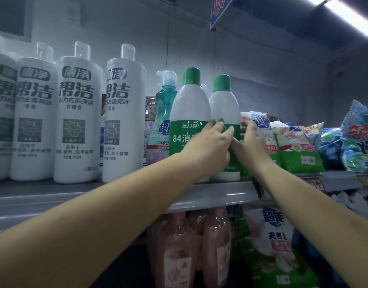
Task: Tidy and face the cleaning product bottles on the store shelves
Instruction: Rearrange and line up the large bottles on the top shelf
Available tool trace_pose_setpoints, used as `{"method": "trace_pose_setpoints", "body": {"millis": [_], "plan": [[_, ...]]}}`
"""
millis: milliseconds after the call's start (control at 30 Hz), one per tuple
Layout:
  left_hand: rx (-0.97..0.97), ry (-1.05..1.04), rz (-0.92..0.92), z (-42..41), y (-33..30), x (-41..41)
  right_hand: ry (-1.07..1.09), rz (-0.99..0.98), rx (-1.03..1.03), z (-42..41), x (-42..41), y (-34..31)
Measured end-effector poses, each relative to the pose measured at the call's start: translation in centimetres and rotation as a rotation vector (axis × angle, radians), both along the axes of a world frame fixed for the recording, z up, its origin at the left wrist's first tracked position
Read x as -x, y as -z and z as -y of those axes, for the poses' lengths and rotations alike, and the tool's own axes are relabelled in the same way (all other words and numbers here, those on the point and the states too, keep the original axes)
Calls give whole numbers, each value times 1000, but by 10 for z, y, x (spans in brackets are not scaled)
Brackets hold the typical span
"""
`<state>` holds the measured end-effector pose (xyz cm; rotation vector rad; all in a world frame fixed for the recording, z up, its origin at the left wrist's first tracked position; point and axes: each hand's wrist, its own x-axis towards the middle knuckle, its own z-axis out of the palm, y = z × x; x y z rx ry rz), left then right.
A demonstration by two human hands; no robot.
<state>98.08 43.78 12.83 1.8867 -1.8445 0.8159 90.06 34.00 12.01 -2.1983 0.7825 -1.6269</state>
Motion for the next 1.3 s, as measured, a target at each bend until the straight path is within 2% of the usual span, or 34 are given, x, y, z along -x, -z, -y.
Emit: {"method": "trace_pose_setpoints", "body": {"millis": [133,267,600,767,933,1100,1200,1300], "plan": [[74,-9,48,-17,-4,-11,136,-29,285,-19,-2,-6],[146,-62,68,-39,1,-19,171,-124,445,-48,-11,-7],[269,-252,153,-128,21,-66,-166,-149,522,-135,-77,-1],[316,-398,164,-177,27,-101,-263,-122,659,-182,-122,5],[309,-609,74,-224,32,-134,-375,-138,685,-221,-168,9],[454,-888,-19,-274,31,-175,-432,-264,691,-248,-200,15],[533,-983,-204,-295,24,-194,-437,-307,696,-256,-211,15],[590,-987,-413,-301,19,-208,-445,-316,688,-259,-215,15]]}}
